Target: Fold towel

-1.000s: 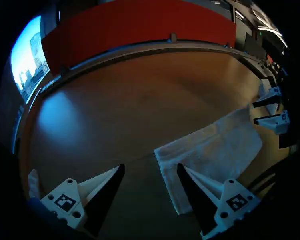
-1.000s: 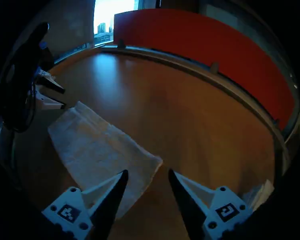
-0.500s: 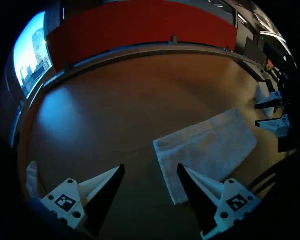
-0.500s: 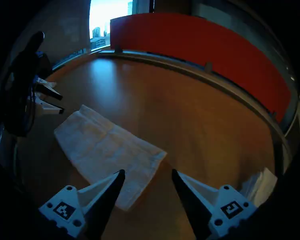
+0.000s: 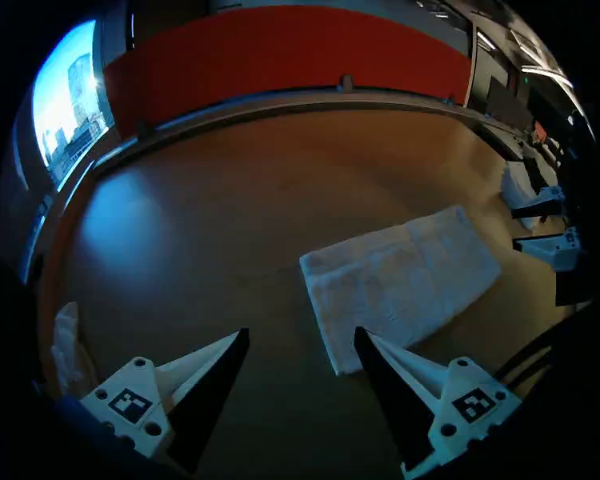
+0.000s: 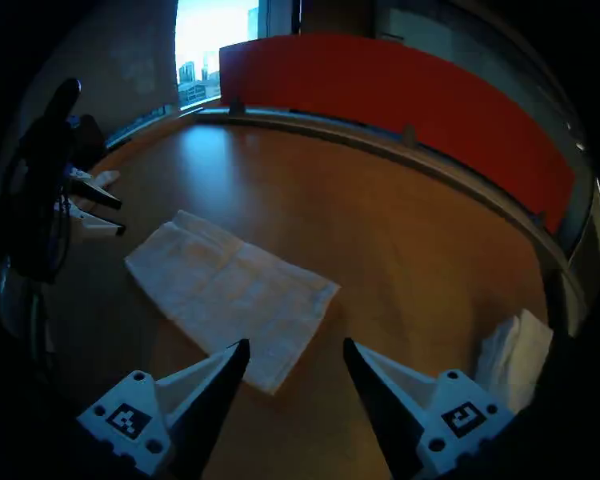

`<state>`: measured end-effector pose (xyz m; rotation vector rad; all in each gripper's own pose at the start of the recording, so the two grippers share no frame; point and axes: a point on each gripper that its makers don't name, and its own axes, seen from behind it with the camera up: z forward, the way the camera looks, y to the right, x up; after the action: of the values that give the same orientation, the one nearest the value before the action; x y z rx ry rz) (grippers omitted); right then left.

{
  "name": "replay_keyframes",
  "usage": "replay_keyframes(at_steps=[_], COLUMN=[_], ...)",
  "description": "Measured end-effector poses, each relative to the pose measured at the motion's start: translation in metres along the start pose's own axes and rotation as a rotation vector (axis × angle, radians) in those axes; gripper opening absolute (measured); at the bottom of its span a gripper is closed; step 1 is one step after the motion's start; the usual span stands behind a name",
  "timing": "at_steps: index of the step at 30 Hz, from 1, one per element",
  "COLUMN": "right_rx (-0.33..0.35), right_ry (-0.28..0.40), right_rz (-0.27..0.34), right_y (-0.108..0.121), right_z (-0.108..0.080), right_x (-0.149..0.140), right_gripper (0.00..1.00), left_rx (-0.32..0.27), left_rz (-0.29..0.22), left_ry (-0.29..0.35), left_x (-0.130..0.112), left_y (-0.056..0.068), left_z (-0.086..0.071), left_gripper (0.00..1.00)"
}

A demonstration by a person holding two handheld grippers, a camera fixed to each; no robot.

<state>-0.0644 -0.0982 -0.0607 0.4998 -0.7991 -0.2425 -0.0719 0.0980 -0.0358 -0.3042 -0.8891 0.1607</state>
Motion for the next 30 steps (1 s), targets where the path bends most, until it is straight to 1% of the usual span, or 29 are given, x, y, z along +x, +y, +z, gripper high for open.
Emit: replay_keyframes(at_steps=[9,12,15,21,30], right_rx=[-0.010,-0.009,-0.009,0.002,0.021], right_ry=[0.008,0.008,0.007,0.013,0.007], right_rz=[-0.010,-0.011,-0.011,-0.024,-0.056], right_y=[0.000,-0.001,-0.001,-0.003,-0.007], right_z=[-0.020,-0.022,-0.022,-0.020,-0.015], right_x=[-0.007,-0.009,-0.011,-0.010,-0.009], right_gripper=[0.90,0.90,0.90,0.90,0.90], left_rx=[0.000,0.001,0.005,0.016,0.050], left_rz=[-0.014,-0.018,-0.023,-0.036,-0.077], left_ry=[0.003,0.002,0.003,0.015,0.031], left_x=[-0.013,-0.015,-0.017,-0.021,-0.032], left_y=[0.005,0.005,0.004,0.003,-0.005], left_z=[-0.017,-0.018,-0.019,-0.026,-0.039], left_gripper=[0.97,0.97,0.98,0.97,0.98])
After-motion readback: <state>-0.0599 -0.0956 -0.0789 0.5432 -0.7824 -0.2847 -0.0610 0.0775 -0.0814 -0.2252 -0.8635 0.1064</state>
